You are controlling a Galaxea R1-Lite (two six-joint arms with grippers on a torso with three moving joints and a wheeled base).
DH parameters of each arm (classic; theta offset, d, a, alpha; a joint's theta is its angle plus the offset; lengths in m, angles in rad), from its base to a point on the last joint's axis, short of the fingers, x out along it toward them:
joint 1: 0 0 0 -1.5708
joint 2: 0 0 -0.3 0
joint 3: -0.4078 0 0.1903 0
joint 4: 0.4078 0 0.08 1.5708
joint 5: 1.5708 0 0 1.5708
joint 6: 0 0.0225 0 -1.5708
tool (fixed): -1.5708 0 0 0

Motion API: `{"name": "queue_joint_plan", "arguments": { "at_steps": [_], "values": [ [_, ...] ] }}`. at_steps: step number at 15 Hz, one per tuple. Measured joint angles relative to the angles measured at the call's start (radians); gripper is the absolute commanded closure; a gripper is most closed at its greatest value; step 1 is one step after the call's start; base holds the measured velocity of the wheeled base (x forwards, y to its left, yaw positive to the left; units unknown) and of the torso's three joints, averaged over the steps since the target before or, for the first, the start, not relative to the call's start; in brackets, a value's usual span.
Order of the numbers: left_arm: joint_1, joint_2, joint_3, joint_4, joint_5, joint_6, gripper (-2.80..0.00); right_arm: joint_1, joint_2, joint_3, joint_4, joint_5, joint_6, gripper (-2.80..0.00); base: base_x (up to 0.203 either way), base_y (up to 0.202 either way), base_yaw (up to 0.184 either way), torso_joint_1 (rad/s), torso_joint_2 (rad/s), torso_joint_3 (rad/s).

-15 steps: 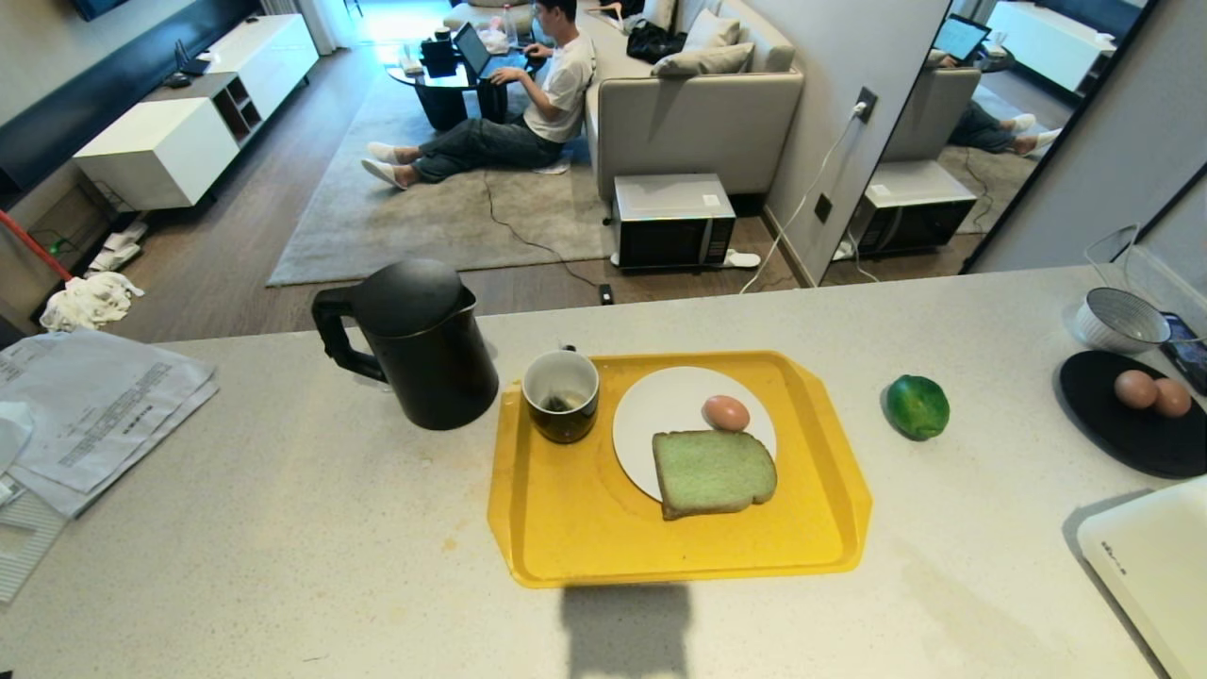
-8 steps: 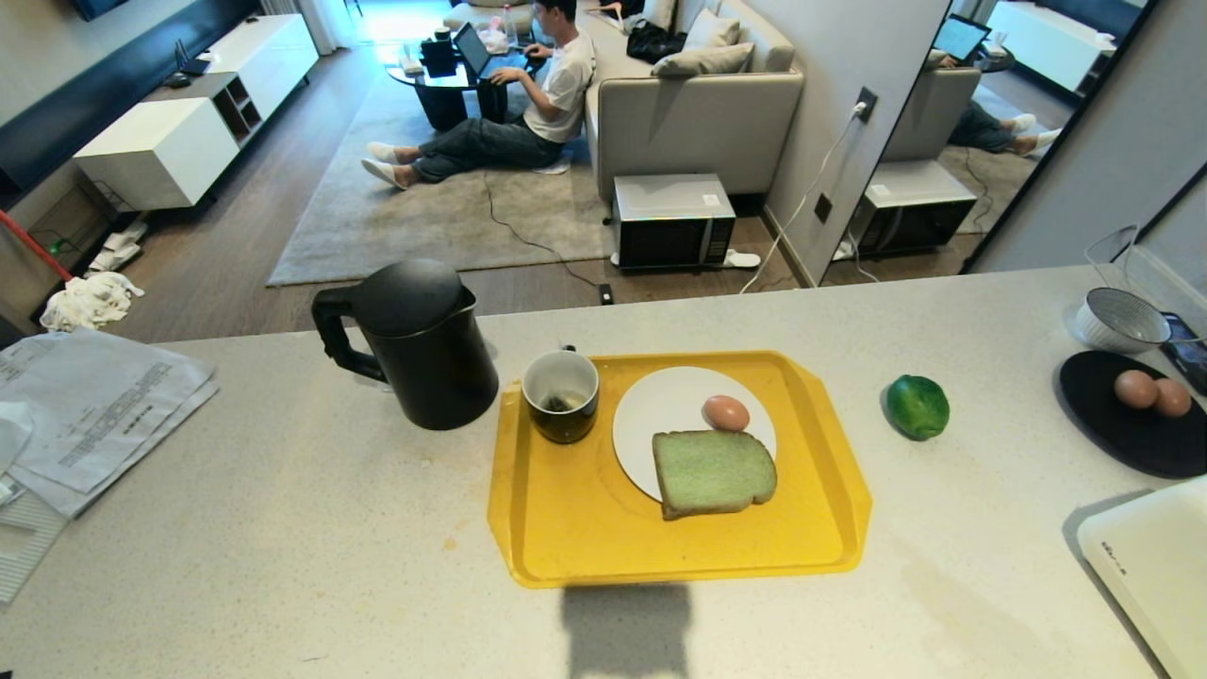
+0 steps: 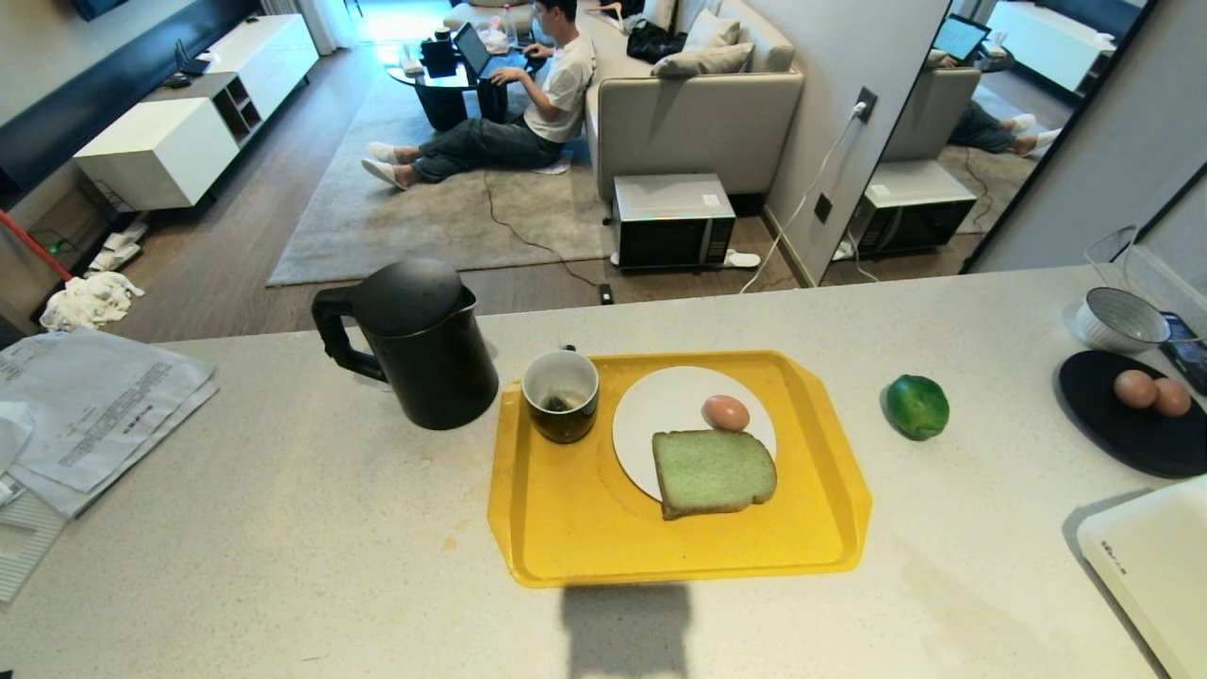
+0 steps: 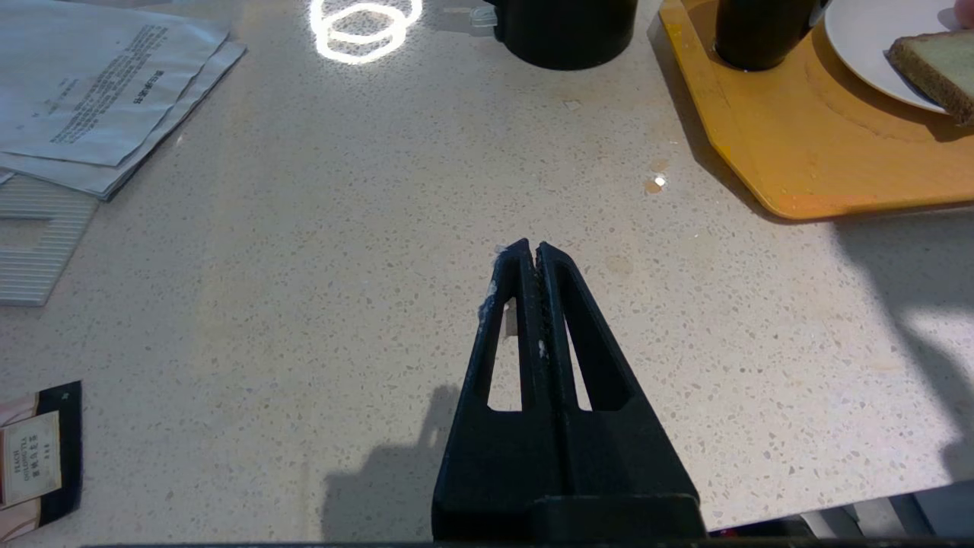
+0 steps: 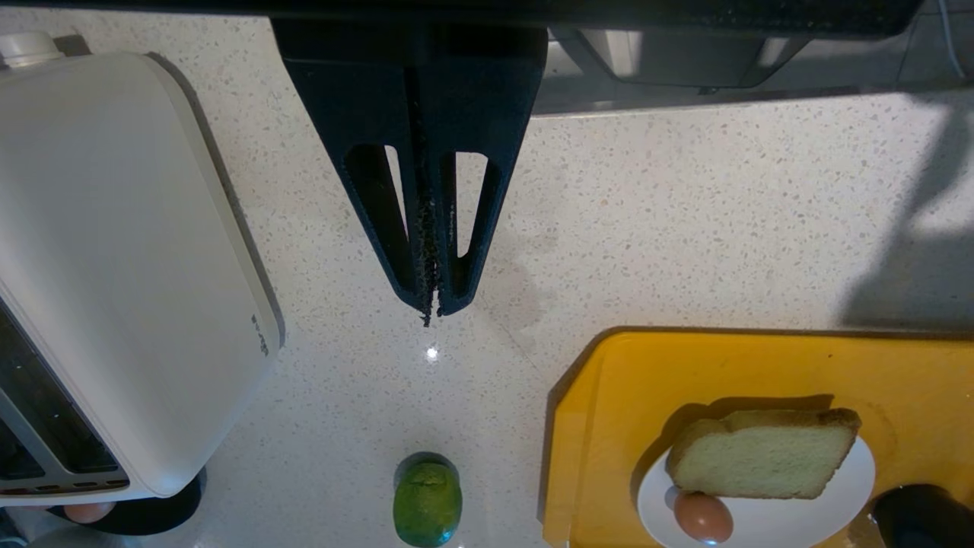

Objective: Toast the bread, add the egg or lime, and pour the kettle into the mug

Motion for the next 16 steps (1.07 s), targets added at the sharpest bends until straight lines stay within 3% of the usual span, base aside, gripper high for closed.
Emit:
{"name": "queue_joint_plan", "arguments": {
  "at_steps": [16],
  "values": [
    [0.000, 0.000, 0.000, 0.000, -0.001, -0.001, 0.00, 0.000, 0.000, 0.000, 0.000, 0.000, 0.000, 0.00, 0.000, 0.000, 0.000, 0.000, 0.00, 0.000]
  ]
}}
